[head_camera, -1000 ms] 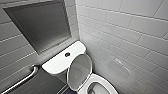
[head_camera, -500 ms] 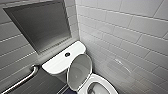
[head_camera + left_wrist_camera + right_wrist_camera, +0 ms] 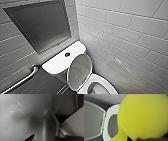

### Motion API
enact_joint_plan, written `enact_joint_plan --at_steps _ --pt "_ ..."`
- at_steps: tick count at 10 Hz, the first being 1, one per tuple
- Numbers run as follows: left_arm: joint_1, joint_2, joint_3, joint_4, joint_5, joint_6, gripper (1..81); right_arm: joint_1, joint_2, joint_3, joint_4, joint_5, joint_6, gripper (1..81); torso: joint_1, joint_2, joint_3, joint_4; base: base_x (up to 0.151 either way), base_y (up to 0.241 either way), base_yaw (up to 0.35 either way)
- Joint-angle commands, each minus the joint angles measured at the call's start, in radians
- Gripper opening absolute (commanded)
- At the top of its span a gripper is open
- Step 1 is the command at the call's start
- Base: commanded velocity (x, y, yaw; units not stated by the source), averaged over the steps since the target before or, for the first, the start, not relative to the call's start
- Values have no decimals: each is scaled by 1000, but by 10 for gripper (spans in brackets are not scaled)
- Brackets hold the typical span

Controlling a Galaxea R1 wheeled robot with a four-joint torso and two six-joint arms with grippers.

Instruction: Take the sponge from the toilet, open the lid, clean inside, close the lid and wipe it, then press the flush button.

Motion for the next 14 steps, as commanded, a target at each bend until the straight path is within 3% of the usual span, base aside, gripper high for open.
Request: enact_joint_plan --at_steps 1,10,14 --pt "10 9 4 2 82 6 811 161 18 -58 19 -202 -9 10 0 0 0 0 0 0 0" --pt "10 9 4 1 81 6 811 456 288 -354 36 -542 -7 10 0 0 0 0 0 0 0" --pt "10 9 4 1 81 6 811 520 426 -522 32 -656 -7 10 0 0 0 0 0 0 0"
